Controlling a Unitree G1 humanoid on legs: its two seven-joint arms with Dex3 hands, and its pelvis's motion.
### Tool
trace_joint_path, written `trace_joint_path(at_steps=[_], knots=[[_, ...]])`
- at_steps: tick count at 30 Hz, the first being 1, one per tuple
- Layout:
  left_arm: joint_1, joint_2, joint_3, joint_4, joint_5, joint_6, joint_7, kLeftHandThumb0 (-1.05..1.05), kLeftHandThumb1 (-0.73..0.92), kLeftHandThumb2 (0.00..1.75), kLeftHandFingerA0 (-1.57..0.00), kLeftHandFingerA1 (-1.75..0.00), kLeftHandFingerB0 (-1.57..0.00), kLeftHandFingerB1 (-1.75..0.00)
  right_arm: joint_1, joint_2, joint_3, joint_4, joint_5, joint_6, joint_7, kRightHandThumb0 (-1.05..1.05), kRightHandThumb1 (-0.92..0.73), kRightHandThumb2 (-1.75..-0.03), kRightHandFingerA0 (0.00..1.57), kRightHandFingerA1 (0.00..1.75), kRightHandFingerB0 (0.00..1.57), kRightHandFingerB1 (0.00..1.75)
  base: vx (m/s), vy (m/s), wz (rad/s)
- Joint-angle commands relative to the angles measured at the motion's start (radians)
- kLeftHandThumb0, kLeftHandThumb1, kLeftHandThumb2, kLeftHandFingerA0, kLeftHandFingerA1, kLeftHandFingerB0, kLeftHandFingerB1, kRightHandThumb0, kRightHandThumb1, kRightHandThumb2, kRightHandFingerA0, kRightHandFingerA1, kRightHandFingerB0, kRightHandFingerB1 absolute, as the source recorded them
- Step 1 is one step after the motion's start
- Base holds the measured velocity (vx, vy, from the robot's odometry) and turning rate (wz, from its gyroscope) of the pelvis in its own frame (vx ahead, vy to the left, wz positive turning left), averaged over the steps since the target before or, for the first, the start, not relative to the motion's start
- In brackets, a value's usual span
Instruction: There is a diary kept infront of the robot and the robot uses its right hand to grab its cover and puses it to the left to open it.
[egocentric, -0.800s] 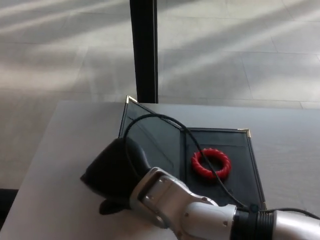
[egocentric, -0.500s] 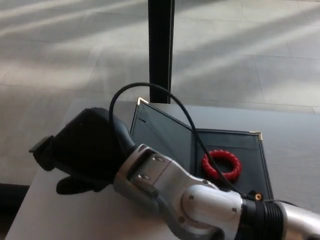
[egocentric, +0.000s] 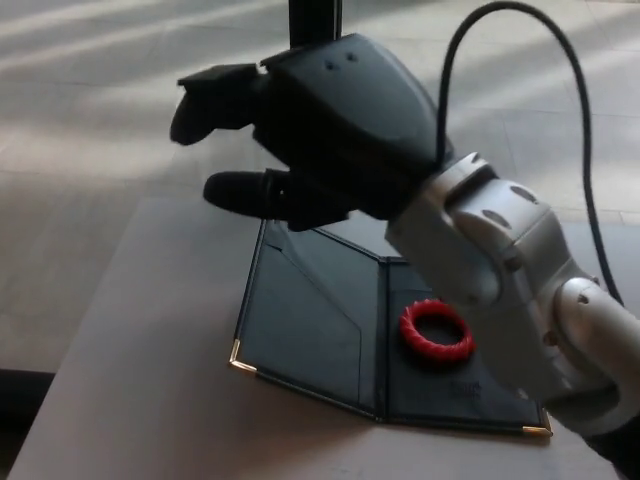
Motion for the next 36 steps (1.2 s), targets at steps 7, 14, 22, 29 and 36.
trace_joint_path(at_steps=[7, 14, 22, 29, 36], knots=[[0.108, 0.018, 0.054, -0.043, -0.018, -0.056, -0.01, -0.67, 0.92, 0.95, -0.33, -0.91, -0.25, -0.71, 0.417, -0.279, -1.107, -0.398, 0.529, -0.155, 0.213, -0.48, -0.68, -0.6, 0.81, 0.74, 0.7, 0.57, 0.0, 0.0, 0.0], [0.13, 0.023, 0.078, -0.06, -0.036, -0.05, -0.006, -0.67, 0.92, 0.94, -0.32, -0.93, -0.26, -0.74, 0.717, -0.212, -1.348, -0.164, 0.571, -0.305, 0.084, -0.53, -0.74, -0.62, 0.82, 0.61, 0.7, 0.48, 0.0, 0.0, 0.0], [0.153, 0.038, 0.091, -0.089, -0.043, -0.035, -0.018, -0.67, 0.92, 0.94, -0.28, -0.92, -0.23, -0.73, 0.943, -0.122, -1.507, 0.136, 0.659, -0.408, -0.03, -0.55, -0.74, -0.62, 0.8, 0.52, 0.67, 0.47, 0.0, 0.0, 0.0], [0.163, 0.053, 0.121, -0.116, -0.055, -0.023, -0.003, -0.64, 0.92, 0.91, -0.29, -0.92, -0.25, -0.74, 1.026, -0.114, -1.567, 0.4, 0.699, -0.518, -0.104, -0.57, -0.75, -0.63, 0.8, 0.54, 0.7, 0.49, 0.0, 0.0, 0.0], [0.182, 0.056, 0.114, -0.151, -0.033, -0.011, 0.001, -0.69, 0.92, 0.97, -0.26, -0.88, -0.2, -0.69, 1.03, -0.04, -1.685, 0.448, 0.781, -0.479, -0.178, -0.62, -0.78, -0.63, 0.81, 0.7, 0.72, 0.52, 0.0, 0.0, 0.0]])
